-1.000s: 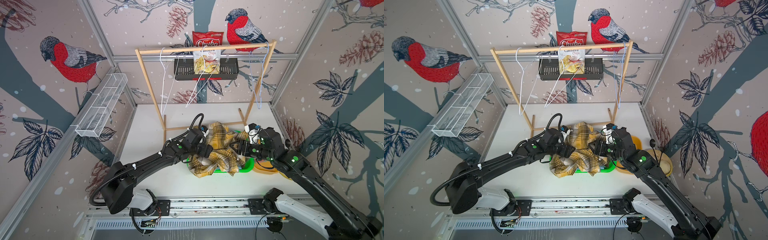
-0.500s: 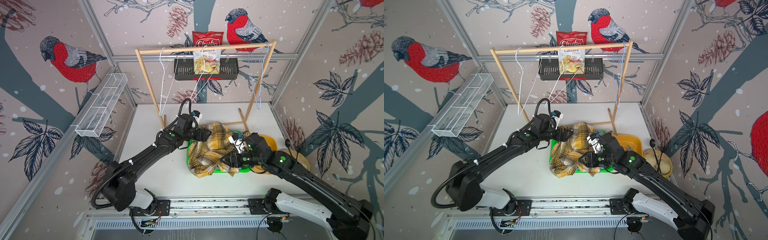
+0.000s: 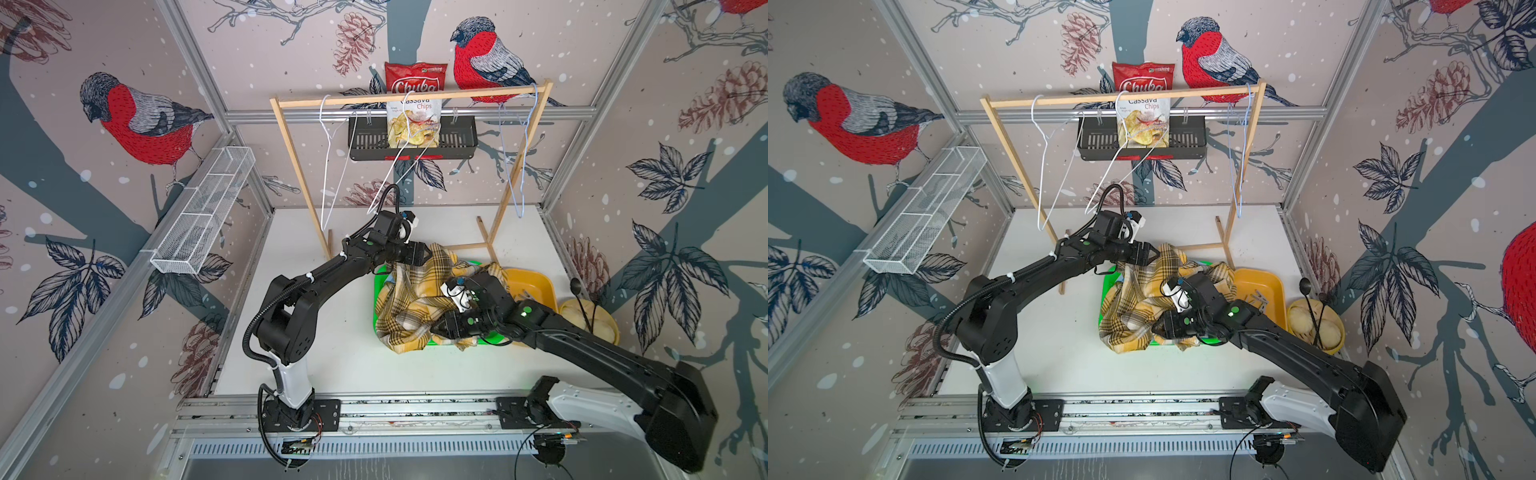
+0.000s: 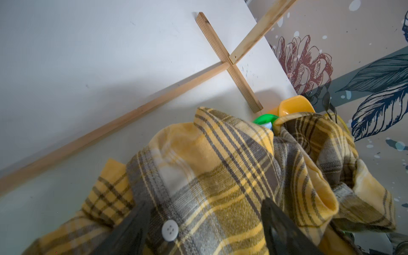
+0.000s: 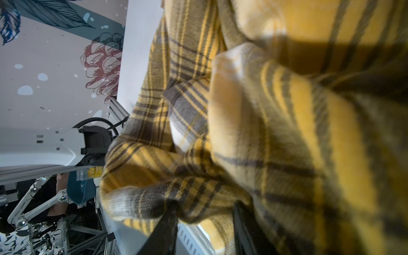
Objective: Remove the clothespins securing long-sleeve shirts to the hanger
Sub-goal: Adjust the long-sleeve shirt at the bin.
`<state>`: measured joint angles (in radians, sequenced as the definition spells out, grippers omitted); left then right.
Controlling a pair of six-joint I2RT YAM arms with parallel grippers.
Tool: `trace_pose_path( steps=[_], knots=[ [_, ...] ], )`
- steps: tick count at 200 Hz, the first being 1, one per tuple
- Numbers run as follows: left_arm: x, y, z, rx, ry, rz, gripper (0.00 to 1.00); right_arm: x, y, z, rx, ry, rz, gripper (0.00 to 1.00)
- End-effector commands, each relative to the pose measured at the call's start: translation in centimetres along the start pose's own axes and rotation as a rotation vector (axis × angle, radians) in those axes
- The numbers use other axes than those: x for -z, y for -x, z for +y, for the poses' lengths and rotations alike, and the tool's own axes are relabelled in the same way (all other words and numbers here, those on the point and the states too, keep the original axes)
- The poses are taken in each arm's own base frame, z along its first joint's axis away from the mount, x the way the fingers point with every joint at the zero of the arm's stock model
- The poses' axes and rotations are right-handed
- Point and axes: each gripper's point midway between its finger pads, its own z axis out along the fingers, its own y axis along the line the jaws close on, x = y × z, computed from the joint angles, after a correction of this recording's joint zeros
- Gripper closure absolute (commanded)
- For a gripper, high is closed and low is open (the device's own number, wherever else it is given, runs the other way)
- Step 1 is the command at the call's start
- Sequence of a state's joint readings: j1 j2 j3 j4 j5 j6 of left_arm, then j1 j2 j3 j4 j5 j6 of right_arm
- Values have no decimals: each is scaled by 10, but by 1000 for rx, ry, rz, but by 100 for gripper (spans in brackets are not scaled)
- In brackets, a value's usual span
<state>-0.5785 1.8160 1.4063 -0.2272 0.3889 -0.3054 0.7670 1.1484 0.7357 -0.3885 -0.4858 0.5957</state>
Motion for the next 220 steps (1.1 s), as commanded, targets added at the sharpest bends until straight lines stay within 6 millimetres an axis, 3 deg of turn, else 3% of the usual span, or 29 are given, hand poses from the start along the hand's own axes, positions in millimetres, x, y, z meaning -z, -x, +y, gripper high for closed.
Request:
trace_pose_path(
  steps=[1, 30, 99, 111, 132, 141, 162, 197, 220],
  knots=[
    [-1, -13, -2, -10, -14, 34, 31, -10, 18, -9, 27, 17, -30, 60],
    [-2, -33, -8, -42, 2, 72, 47, -14, 35, -39, -53, -25, -48, 60],
    [-25, -96, 7, 5, 84, 179, 49, -17, 40, -60, -116, -52, -67, 56],
    [-29, -106, 15, 36, 103, 185, 49, -16, 38, -61, -126, -55, -68, 48],
    [-38, -123, 34, 95, 168, 182, 48, -2, 41, -58, -128, -68, -99, 33],
    [-42, -129, 39, 122, 179, 179, 48, 13, 47, -51, -116, -66, -141, 27],
    [-49, -145, 52, 159, 220, 187, 48, 41, 55, -38, -99, -54, -188, 21],
    [-52, -157, 62, 165, 265, 192, 48, 76, 88, -23, -60, -53, -317, 22],
    [-52, -162, 65, 158, 283, 194, 48, 70, 113, -39, -75, -118, -344, 35]
  ],
)
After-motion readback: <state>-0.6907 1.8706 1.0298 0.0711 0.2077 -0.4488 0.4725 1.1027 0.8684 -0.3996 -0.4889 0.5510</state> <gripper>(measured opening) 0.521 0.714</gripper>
